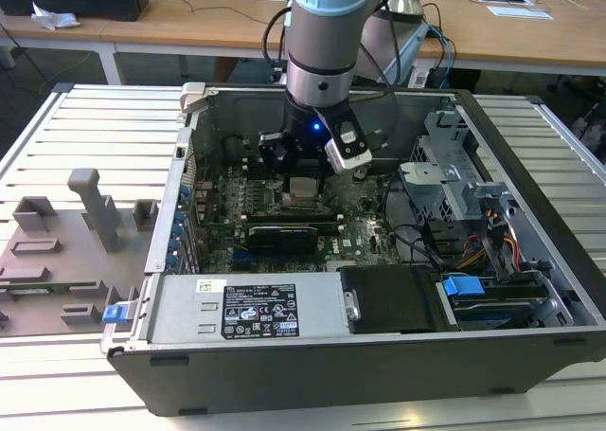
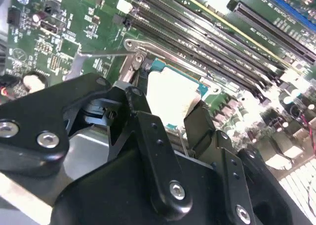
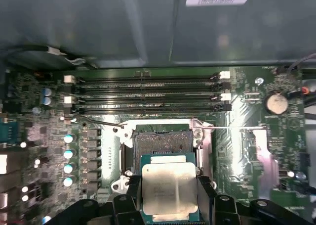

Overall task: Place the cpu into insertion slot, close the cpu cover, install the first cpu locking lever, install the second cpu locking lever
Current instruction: 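Place the cpu into insertion slot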

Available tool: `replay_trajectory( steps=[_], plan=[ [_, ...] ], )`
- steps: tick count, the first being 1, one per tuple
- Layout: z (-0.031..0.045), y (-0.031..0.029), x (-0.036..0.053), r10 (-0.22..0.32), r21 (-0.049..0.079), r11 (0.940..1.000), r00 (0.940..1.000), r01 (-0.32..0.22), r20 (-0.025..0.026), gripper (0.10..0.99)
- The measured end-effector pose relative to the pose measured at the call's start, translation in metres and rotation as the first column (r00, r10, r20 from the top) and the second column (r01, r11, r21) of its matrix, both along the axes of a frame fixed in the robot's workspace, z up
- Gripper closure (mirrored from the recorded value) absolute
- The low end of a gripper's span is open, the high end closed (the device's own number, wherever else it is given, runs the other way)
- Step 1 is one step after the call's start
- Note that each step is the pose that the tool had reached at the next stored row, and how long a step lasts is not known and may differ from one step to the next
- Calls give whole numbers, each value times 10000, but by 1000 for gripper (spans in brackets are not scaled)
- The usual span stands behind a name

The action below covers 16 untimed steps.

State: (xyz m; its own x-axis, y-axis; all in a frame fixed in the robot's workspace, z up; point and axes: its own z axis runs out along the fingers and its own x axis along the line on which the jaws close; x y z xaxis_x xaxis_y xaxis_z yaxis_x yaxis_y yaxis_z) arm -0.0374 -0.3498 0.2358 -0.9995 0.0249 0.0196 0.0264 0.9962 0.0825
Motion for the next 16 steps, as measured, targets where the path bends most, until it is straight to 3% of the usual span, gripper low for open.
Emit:
replay_trajectory(
  steps=[8,16],
  plan=[
    [38,26,0,0,-1,10000,10000,0,0,545],
    [35,26,0,-1205,-48,9927,9927,1205,2,545]
  ],
)
